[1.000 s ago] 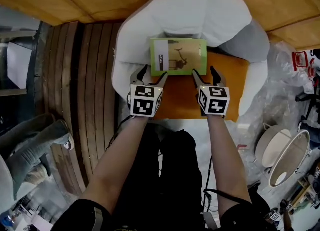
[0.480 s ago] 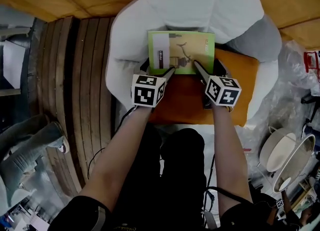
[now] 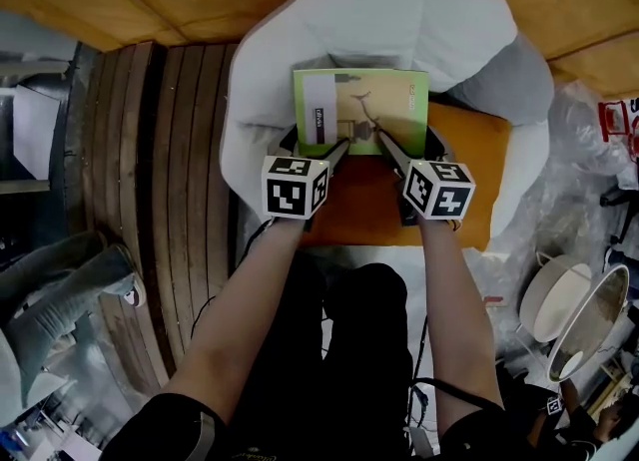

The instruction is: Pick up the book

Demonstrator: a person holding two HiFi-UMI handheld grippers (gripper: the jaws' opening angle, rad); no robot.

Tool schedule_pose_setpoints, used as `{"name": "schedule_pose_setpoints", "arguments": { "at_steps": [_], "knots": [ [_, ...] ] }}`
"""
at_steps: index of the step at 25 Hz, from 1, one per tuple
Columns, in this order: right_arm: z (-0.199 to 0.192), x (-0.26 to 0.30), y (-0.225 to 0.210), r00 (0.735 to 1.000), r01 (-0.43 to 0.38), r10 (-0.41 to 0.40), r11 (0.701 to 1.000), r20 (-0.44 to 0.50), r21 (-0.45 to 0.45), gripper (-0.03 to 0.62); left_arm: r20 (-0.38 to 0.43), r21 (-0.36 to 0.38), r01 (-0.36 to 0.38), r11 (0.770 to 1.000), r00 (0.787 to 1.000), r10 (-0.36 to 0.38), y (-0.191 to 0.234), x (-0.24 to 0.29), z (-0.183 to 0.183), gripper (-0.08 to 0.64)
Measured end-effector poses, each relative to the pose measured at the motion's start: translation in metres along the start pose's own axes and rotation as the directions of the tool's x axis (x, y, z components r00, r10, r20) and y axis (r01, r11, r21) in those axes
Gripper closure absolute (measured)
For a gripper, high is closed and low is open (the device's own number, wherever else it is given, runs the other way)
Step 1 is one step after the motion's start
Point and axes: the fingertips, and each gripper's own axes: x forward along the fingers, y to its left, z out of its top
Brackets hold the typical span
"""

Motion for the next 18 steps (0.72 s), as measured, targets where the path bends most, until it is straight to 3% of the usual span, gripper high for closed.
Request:
{"name": "schedule_pose_setpoints", "arguments": {
  "at_steps": [9, 14, 18],
  "knots": [
    [0.056, -0.071, 0.046, 0.999, 0.017, -0.016, 1.0, 0.042, -0.023, 0.202, 0.034, 0.032, -0.009, 0.999, 0.999, 0.008, -0.029, -0.081, 0.053, 0.164],
    [0.115, -0.137, 0.078, 0.994, 0.038, -0.031, 0.997, 0.105, -0.062, 0.202, 0.084, 0.065, 0.003, 0.998, 0.996, -0.009, -0.062, -0.147, 0.104, 0.164],
    [0.17, -0.195, 0.108, 0.979, 0.059, -0.04, 0.994, 0.201, -0.089, 0.202, 0.171, 0.109, 0.004, 0.994, 0.985, -0.022, -0.089, -0.205, 0.158, 0.164]
  ]
}}
